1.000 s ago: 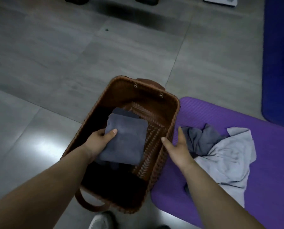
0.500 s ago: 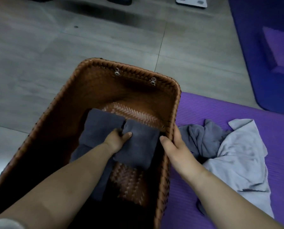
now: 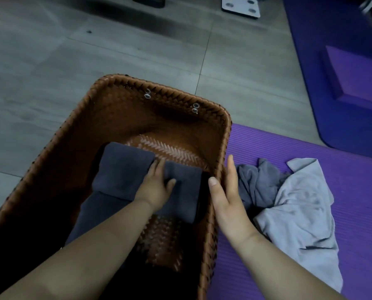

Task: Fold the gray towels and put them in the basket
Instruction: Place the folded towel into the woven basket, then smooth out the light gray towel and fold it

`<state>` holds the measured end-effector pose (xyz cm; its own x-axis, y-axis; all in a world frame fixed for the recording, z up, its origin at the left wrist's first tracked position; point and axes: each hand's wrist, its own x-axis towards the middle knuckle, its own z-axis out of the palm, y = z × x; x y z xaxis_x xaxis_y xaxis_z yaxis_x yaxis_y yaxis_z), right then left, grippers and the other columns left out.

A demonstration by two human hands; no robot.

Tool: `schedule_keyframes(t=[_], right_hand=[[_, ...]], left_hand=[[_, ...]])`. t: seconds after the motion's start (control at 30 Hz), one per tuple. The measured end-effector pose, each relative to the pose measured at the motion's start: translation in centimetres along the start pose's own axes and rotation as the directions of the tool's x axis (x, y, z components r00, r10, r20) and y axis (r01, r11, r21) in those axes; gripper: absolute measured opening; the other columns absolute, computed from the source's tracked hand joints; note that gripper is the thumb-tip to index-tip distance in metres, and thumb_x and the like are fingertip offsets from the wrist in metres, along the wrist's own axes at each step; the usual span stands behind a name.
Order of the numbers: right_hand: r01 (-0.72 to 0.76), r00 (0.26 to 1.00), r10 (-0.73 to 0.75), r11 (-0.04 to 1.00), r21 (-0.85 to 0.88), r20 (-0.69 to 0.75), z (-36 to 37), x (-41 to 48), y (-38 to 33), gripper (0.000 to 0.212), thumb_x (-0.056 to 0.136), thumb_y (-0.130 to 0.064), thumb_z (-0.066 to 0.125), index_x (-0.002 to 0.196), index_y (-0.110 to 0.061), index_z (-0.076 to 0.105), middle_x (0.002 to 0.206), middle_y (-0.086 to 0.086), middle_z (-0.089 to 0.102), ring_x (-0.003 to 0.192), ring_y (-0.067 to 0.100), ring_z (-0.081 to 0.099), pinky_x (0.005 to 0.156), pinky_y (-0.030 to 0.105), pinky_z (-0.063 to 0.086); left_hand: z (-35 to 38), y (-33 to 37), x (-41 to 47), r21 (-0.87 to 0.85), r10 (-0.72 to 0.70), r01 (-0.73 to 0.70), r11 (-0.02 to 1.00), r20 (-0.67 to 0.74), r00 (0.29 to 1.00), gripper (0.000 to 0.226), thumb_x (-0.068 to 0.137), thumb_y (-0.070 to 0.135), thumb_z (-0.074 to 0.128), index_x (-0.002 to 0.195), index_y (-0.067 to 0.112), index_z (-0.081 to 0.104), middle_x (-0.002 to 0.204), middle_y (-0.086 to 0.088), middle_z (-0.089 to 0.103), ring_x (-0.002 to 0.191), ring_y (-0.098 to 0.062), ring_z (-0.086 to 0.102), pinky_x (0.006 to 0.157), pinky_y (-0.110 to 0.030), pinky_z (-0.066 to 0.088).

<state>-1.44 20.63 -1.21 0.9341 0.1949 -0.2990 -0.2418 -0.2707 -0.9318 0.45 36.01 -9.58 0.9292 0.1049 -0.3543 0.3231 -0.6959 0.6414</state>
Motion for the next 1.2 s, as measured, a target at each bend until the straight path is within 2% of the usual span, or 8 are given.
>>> schedule_keyframes(t=[0.1, 0.17, 0.27, 0.5, 0.73, 0.93, 1.03, 1.2], right_hand=[[0.069, 0.997, -0.071, 0.997, -0.043, -0.035, 0.2, -0.2, 0.3, 0.046, 0.096, -0.018, 0.034, 0.119, -0.05, 0.01, 0.133, -0.033, 0.015, 0.12, -0.027, 0.016, 0.088, -0.015, 0.013], [0.085, 0.996, -0.087, 0.995, -0.05, -0.037, 0.2, -0.2, 0.2, 0.045, 0.096, -0.018, 0.033, 0.12, -0.048, 0.009, 0.137, -0.029, 0.014, 0.125, -0.019, 0.014, 0.089, -0.015, 0.012], [0.12, 0.992, -0.124, 0.987, -0.109, -0.036, 0.1, -0.1, 0.4, 0.041, 0.096, -0.032, 0.035, 0.117, -0.054, 0.008, 0.141, -0.028, 0.012, 0.131, -0.015, 0.01, 0.098, -0.01, 0.009], [0.217, 0.966, -0.255, 0.877, -0.429, -0.031, -0.3, 0.1, 0.4, 0.045, 0.083, -0.041, 0.026, 0.116, -0.052, -0.003, 0.126, -0.043, -0.004, 0.129, -0.017, 0.001, 0.097, -0.011, -0.002], [0.24, 0.955, -0.294, 0.859, -0.452, -0.051, -0.4, 0.4, 0.7, 0.056, 0.084, -0.04, 0.026, 0.133, -0.036, -0.001, 0.136, -0.028, 0.003, 0.129, -0.013, 0.005, 0.095, -0.012, -0.001], [0.29, 0.951, -0.31, 0.859, -0.422, 0.024, -1.7, -0.7, 0.2, 0.051, 0.096, -0.034, 0.035, 0.142, -0.026, 0.013, 0.138, -0.023, 0.014, 0.133, -0.008, 0.012, 0.098, -0.01, 0.002], [0.369, 0.915, -0.392, 0.714, -0.596, 0.097, -4.4, -1.8, 0.2, 0.052, 0.087, -0.038, 0.033, 0.134, -0.017, 0.036, 0.131, -0.011, 0.037, 0.125, -0.003, 0.03, 0.102, -0.003, 0.01], [0.238, 0.92, -0.386, 0.427, -0.872, 0.063, -14.2, -2.9, 3.6, 0.028, 0.076, -0.013, 0.054, 0.098, -0.001, 0.067, 0.09, 0.013, 0.07, 0.09, 0.022, 0.063, 0.077, 0.024, 0.047]], left_hand=[[-0.1, -0.2, -1.0, 0.317, 0.266, -0.337, 0.886, 0.248, 0.932, 0.081, 0.085, 0.059, 0.037, 0.146, 0.025, -0.004, 0.156, 0.001, -0.01, 0.144, -0.017, -0.004, 0.116, -0.03, 0.004], [0.0, -0.8, -1.4, 0.482, 0.243, -0.45, 0.752, 0.432, 0.868, 0.092, 0.077, 0.068, 0.035, 0.145, 0.027, -0.011, 0.154, 0.001, -0.019, 0.143, -0.017, -0.014, 0.116, -0.031, -0.007], [0.2, -1.5, -1.4, 0.63, 0.125, -0.447, 0.635, 0.487, 0.865, 0.08, 0.091, 0.049, 0.038, 0.143, 0.025, -0.018, 0.152, -0.001, -0.024, 0.142, -0.019, -0.018, 0.116, -0.035, -0.008], [0.0, -1.3, -0.9, 0.642, 0.048, -0.353, 0.68, 0.441, 0.896, 0.074, 0.094, 0.045, 0.035, 0.143, 0.027, -0.017, 0.153, 0.0, -0.022, 0.143, -0.018, -0.016, 0.117, -0.035, -0.003], [-1.1, -1.3, -1.3, 0.527, 0.192, -0.34, 0.779, 0.316, 0.929, 0.07, 0.091, 0.048, 0.039, 0.146, 0.027, 0.001, 0.156, 0.003, -0.006, 0.144, -0.015, -0.002, 0.116, -0.03, 0.001], [-3.1, 0.1, -2.6, 0.298, 0.379, -0.35, 0.888, -0.046, 0.924, 0.04, 0.091, 0.035, 0.041, 0.121, 0.015, 0.057, 0.123, -0.007, 0.061, 0.114, -0.023, 0.054, 0.097, -0.029, 0.038], [-3.7, 2.2, -4.2, 0.082, 0.45, -0.442, 0.893, -0.158, 0.879, 0.063, 0.076, 0.047, 0.027, 0.1, 0.007, 0.069, 0.096, -0.012, 0.071, 0.089, -0.024, 0.065, 0.076, -0.029, 0.049], [-4.7, 7.8, -5.9, 0.061, 0.591, -0.605, 0.794, -0.309, 0.745, 0.044, 0.083, 0.035, 0.037, 0.095, 0.008, 0.07, 0.091, 0.004, 0.065, 0.09, -0.006, 0.052, 0.073, -0.011, 0.036]])
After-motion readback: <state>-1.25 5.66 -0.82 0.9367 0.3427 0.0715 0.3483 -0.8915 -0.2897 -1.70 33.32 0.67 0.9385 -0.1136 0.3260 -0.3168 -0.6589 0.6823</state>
